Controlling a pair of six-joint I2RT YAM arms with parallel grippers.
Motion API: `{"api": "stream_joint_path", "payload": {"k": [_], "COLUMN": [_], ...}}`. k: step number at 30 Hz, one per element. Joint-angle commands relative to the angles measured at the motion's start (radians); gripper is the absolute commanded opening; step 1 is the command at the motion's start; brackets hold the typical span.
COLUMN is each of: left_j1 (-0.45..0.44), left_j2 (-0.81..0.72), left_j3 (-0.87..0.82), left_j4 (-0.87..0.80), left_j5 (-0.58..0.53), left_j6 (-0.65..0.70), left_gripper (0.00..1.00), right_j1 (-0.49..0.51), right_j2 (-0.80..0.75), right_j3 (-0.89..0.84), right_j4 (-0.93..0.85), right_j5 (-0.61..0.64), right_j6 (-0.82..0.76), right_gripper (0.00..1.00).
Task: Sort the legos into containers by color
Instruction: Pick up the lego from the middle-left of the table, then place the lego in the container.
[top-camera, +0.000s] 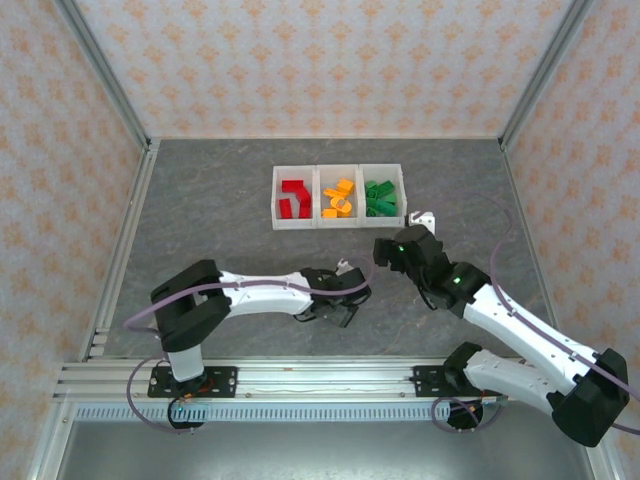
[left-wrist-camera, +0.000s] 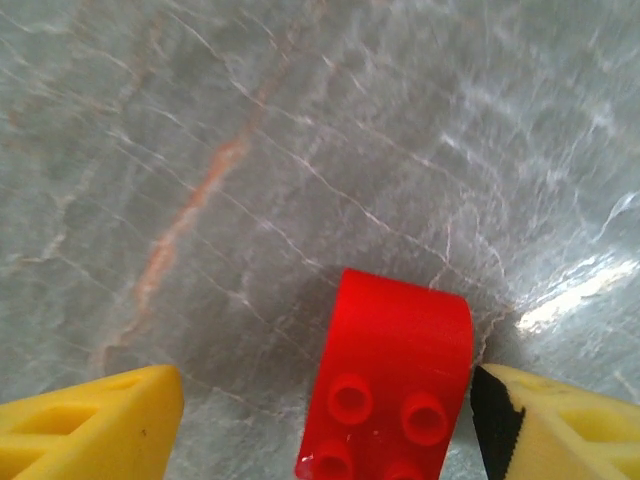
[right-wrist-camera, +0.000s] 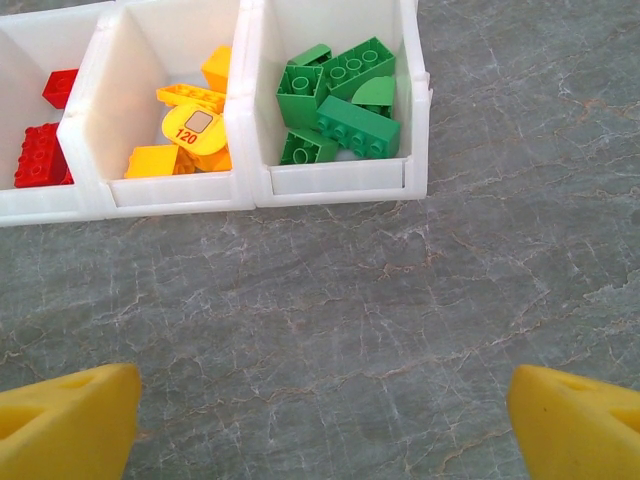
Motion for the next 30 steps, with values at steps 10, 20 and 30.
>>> {"api": "stream_joint_path", "payload": {"k": [10,20,30], "left_j1": [-0.009,0.017,0.311], "left_j2": [0.085,0.021,-0.164], "left_j3": [0.057,0.070,0.151], "left_j4": [-0.086,-0.140,-0.096], "left_j5": [-0.036,-0.151,-0.270], "left_j6": [0.051,-0.065,-0.136], "left_gripper": [0.62,0.21,0.21], "right_j1": [-0.004,-0.004,-0.004], "right_j2": [-0.004,-0.022,-0.082], "right_j3": [-0.002,-0.001,-0.005], "right_j4": [-0.007,-0.007,0.027], "right_j5": [0.020,0.041,0.071], "right_j6": [0.012,0.017,0.006], "right_gripper": [0.94,0.94,0.94]}}
